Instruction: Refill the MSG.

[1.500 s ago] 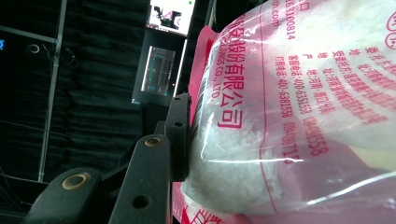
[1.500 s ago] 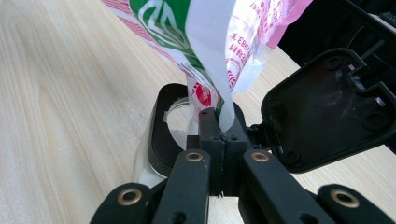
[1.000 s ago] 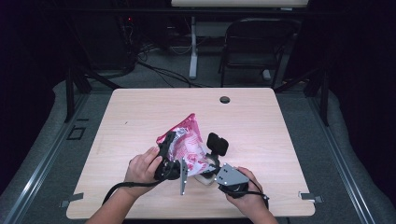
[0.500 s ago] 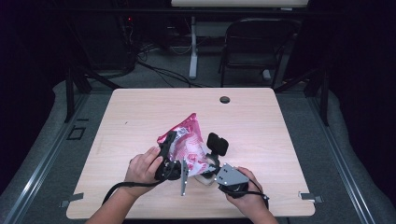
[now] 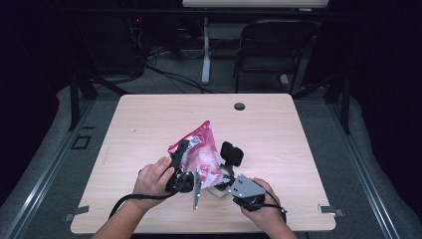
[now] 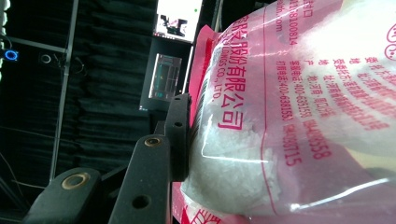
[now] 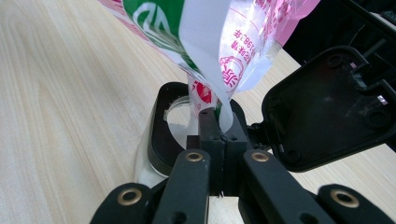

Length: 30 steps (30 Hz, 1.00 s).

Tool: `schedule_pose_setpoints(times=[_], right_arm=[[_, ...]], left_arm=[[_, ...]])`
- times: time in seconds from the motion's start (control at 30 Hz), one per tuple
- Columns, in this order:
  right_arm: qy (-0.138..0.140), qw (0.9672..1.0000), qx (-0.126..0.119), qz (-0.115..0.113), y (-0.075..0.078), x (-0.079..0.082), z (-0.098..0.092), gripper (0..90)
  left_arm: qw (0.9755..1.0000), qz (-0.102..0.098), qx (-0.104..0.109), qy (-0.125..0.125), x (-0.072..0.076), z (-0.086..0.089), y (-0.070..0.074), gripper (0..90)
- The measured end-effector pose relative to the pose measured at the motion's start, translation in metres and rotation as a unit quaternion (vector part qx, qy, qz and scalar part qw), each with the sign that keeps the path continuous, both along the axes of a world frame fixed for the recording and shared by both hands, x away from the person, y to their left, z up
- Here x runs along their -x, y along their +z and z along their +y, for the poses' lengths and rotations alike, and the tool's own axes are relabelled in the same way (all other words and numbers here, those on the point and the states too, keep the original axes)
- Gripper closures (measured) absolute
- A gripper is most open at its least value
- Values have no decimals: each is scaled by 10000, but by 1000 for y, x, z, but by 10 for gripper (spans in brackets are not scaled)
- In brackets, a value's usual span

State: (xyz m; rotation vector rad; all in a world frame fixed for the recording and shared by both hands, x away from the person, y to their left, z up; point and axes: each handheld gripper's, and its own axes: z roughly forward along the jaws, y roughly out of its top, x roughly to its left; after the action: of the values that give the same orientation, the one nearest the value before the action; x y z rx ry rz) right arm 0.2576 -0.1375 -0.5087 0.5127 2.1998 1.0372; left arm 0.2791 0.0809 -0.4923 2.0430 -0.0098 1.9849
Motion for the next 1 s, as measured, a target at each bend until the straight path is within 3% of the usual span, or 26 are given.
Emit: schedule_pose_setpoints(times=[1.0], right_arm=[[16, 10000, 1, 19, -1, 0, 0, 900]], left_arm=[[10000, -38, -9, -39, 1, -1, 2, 693]])
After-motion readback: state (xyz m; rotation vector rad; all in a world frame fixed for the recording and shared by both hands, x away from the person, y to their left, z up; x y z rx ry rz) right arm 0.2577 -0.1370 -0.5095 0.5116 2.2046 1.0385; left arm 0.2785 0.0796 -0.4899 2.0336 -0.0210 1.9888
